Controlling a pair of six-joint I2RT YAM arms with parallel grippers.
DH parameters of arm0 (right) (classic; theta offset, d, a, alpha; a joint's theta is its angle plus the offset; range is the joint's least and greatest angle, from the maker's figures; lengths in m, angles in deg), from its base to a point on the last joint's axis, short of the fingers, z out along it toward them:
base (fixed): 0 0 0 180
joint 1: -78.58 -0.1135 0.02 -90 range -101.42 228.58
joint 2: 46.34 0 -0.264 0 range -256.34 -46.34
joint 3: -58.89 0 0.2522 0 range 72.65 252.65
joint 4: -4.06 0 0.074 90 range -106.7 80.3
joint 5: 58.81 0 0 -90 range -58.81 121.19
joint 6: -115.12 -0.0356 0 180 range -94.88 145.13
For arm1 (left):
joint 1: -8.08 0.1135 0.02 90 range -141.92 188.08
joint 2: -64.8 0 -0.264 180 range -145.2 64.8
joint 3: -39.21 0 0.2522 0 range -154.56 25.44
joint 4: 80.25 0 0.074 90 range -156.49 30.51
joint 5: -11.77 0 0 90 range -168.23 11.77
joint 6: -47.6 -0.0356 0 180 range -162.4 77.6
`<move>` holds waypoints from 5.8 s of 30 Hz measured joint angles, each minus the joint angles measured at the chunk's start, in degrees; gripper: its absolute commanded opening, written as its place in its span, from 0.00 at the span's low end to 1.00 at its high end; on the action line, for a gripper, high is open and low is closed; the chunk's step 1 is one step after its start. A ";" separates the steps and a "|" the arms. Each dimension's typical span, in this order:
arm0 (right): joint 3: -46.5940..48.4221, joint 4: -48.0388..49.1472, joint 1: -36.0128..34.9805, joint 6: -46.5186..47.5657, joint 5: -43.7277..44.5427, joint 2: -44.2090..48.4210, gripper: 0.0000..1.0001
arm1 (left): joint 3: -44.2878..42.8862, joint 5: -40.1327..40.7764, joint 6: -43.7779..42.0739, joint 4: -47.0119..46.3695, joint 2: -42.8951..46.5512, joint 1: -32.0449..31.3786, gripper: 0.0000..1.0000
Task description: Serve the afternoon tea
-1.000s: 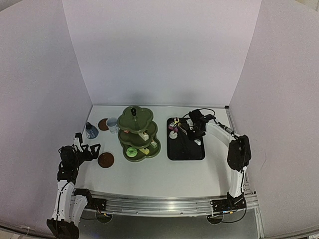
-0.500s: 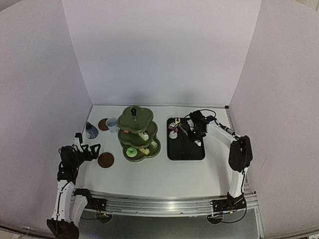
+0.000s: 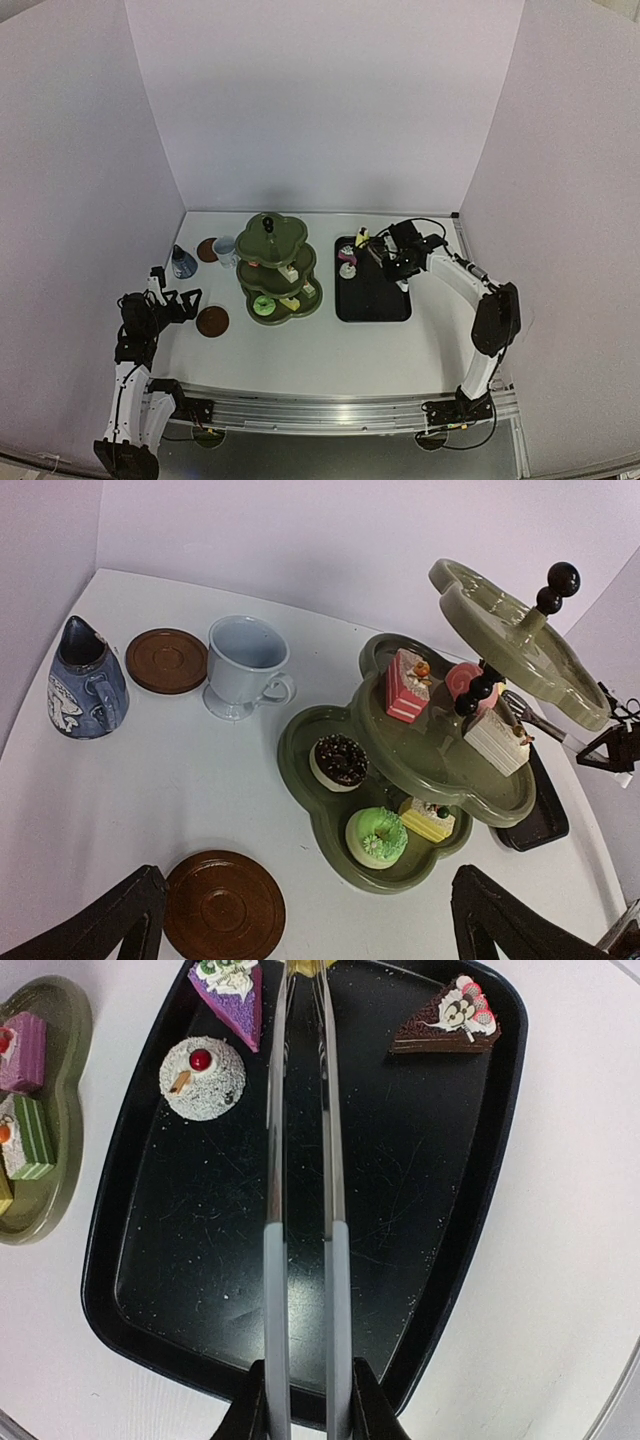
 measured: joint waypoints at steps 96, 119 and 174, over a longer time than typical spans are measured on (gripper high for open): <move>21.69 -10.61 -32.16 -0.84 1.20 -5.20 0.02 | -1.90 -7.02 -18.27 5.42 -1.90 0.07 1.00; 21.75 -10.69 -31.71 -1.07 1.23 -5.22 0.25 | -1.90 -7.02 -18.27 5.38 -1.90 0.07 1.00; 18.25 -19.20 -14.99 -22.22 20.42 -7.38 0.23 | -1.90 -7.47 -19.30 5.35 -2.35 0.07 1.00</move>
